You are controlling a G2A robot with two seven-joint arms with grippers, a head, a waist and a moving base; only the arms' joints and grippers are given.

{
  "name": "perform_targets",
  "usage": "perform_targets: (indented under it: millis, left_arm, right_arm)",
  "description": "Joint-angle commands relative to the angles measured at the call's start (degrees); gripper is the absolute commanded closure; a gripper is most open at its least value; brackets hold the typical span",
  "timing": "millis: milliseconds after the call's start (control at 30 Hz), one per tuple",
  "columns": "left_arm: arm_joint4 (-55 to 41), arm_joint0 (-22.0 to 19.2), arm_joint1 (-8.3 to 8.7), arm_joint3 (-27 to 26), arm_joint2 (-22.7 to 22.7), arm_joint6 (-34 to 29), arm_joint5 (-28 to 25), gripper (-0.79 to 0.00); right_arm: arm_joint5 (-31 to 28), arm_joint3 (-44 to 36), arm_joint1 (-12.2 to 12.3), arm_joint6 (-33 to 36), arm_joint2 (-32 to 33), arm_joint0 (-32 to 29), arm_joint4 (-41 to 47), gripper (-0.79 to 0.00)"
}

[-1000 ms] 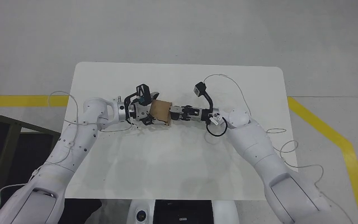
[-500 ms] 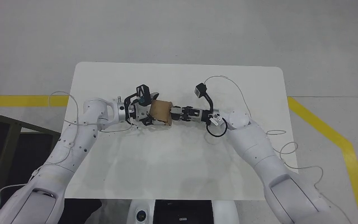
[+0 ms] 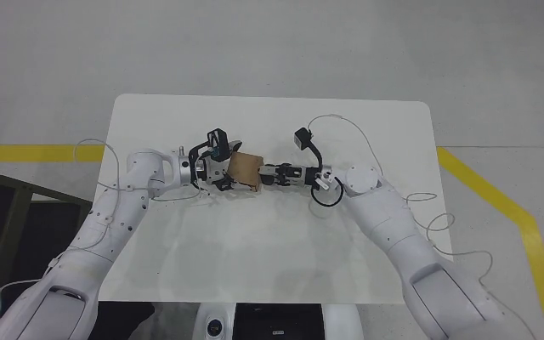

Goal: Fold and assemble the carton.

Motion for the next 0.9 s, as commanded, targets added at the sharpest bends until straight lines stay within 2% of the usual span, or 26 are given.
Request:
perform_targets:
  millis: [0,200,433,567,867]
  left_arm:
    - [0.0,0.0,0.00,0.0,0.0,-0.1,0.0,-0.785]
    - [-0.1,0.0,0.00,0.0,0.0,-0.1,0.0,-0.785]
    - [-0.1,0.0,0.02,0.1,-0.1,-0.1,0.0,-0.785]
    - [-0.1,0.0,0.00,0.1,-0.1,-0.1,0.0,-0.785]
    - [-0.2,0.0,0.00,0.1,0.0,-0.2,0.0,-0.785]
  right_arm:
    - [0.6,-0.5,0.1,0.0,0.1,0.0,-0.5,-0.222]
    - [0.7,-1.9,0.4,0.0,0.7,-0.3,-1.2,-0.243]
    - [1.9,-2.8,0.9,-0.7,1.3,-0.9,-2.9,-0.219]
    - [2.5,-3.9,1.4,-1.6,2.0,-1.4,-4.2,-0.259]
    - [4.1,-6.9,2.3,-2.6,3.3,-2.9,-6.0,-0.243]
